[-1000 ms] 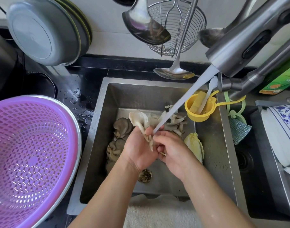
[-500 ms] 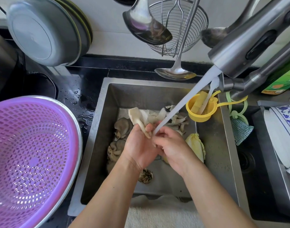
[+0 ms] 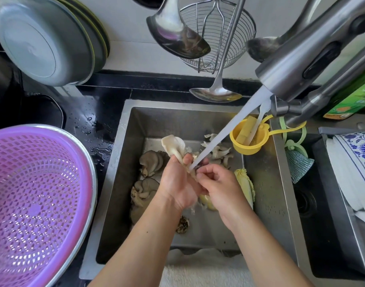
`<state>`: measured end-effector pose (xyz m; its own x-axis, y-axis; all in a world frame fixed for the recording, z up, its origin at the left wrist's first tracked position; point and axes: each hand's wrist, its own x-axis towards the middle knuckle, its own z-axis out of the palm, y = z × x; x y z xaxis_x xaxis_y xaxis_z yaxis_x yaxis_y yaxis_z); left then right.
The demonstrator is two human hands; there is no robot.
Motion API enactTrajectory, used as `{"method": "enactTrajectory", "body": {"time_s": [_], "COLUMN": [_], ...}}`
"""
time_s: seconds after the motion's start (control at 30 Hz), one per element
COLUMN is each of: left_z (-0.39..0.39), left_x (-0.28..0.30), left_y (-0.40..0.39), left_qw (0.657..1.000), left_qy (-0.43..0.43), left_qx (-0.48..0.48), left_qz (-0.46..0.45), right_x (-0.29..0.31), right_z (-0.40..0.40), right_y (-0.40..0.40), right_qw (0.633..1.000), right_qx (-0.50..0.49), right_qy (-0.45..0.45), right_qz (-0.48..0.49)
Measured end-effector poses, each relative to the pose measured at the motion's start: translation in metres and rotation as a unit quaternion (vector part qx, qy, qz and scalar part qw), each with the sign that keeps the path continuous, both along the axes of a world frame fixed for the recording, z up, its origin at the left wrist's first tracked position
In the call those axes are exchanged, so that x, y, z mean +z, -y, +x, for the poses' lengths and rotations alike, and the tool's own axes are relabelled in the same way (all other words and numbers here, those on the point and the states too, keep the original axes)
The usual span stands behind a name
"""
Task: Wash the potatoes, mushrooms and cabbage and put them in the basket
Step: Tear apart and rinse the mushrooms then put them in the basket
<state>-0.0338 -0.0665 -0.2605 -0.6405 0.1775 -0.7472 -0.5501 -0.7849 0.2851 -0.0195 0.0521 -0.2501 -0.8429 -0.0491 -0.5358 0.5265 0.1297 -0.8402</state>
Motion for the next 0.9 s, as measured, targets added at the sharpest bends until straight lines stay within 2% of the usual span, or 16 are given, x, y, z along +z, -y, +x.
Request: {"method": "enactTrajectory", "body": {"time_s": [0.1, 0.23, 0.33, 0.43, 0.57, 0.67, 0.8, 0.9], "left_z": [-0.002, 0.000, 0.007, 0.014, 0.018, 0.019, 0.016, 0.015], "left_x": [-0.003, -0.008, -0.009, -0.008, -0.007, 0.000, -0.011, -0.005], "left_y": [-0.003, -0.008, -0.009, -0.009, -0.006, -0.006, -0.002, 0.002], "left_qw": [1.000, 0.997, 0.996, 0.995, 0.991, 0.988, 0.992, 0.987], "left_qy": [0.017, -0.032, -0.059, -0.082, -0.094, -0.127, -0.094, -0.057], "left_qx": [0.009, -0.019, -0.058, -0.057, -0.043, -0.038, -0.012, 0.017], "left_qz": [0.013, 0.067, 0.039, 0.019, 0.081, 0.080, 0.088, 0.152], "right_x": [0.000, 0.000, -0.004, -0.011, -0.010, -0.011, -0.012, -0.017], "right_z": [-0.002, -0.006, -0.005, -0.005, 0.000, 0.007, 0.019, 0.028], "right_y": [-0.002, -0.003, 0.003, 0.011, 0.014, 0.018, 0.025, 0.025], "right_qw": [0.999, 0.983, 0.983, 0.976, 0.966, 0.966, 0.960, 0.935], "right_qx": [-0.034, -0.033, -0.008, -0.004, 0.021, 0.010, 0.003, 0.014], "right_qy": [-0.025, -0.146, -0.129, -0.139, -0.174, -0.185, -0.220, -0.284], "right_qz": [0.022, 0.103, 0.128, 0.165, 0.192, 0.181, 0.173, 0.213]}}
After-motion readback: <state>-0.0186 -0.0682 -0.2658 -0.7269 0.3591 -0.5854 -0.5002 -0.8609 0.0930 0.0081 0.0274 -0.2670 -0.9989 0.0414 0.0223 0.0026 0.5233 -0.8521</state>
